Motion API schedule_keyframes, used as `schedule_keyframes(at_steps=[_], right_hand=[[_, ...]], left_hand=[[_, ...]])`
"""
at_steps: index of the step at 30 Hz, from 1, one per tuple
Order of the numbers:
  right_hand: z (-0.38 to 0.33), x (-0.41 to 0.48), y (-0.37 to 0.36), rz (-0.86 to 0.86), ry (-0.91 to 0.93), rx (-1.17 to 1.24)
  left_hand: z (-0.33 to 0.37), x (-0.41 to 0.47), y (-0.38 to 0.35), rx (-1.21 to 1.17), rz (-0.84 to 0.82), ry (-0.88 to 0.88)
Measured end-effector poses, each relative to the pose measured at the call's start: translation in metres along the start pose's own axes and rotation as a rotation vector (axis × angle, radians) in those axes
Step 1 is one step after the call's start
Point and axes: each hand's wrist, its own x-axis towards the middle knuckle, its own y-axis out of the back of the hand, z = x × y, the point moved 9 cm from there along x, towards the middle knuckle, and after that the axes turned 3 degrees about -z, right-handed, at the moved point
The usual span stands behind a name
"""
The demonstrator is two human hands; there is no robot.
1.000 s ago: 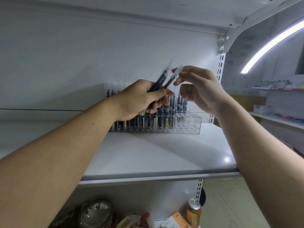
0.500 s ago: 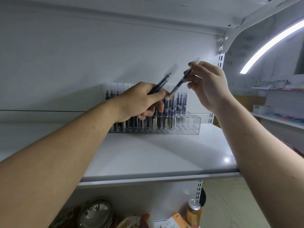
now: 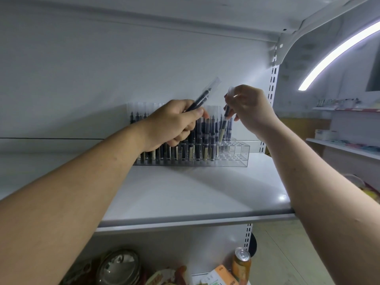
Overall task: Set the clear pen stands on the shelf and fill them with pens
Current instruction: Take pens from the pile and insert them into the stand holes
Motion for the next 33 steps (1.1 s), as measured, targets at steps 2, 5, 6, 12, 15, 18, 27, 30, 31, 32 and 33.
schedule_keyframes(at_steps=[2,5,6,12,15,18,27,30,31,32,33], right_hand=[[0.0,-0.002,-0.008,-0.063,-0.001,-0.056],[0.003,-0.007,-0.02,-0.168,-0.03,-0.106],[0.004,-0.008,-0.023,-0.197,-0.04,-0.121],[0.009,-0.012,-0.029,-0.277,-0.089,-0.176],[0.008,-0.011,-0.024,-0.245,-0.075,-0.163],[0.001,-0.008,-0.014,-0.156,-0.022,-0.147],[-0.015,-0.005,-0.004,-0.059,-0.021,0.455],[-0.02,-0.009,-0.018,-0.206,-0.066,0.576],[-0.021,-0.01,-0.02,-0.238,-0.066,0.577],[-0.021,-0.011,-0.021,-0.26,-0.065,0.577],[-0.021,-0.011,-0.022,-0.274,-0.066,0.582]], left_hand=[[0.0,0.0,0.0,-0.009,-0.002,0.0],[-0.001,0.001,0.0,-0.014,-0.005,0.0],[-0.001,0.001,0.0,-0.014,-0.006,0.0],[0.0,0.001,-0.001,-0.031,-0.009,0.006],[0.0,0.002,-0.002,-0.037,-0.016,0.004],[-0.001,0.002,-0.003,-0.044,-0.022,-0.003],[0.001,0.004,0.0,-0.047,0.036,-0.044],[0.001,0.004,-0.001,-0.034,0.041,-0.045],[0.001,0.004,-0.002,-0.033,0.038,-0.045],[0.001,0.004,-0.002,-0.031,0.033,-0.046],[0.001,0.004,-0.003,-0.028,0.027,-0.046]])
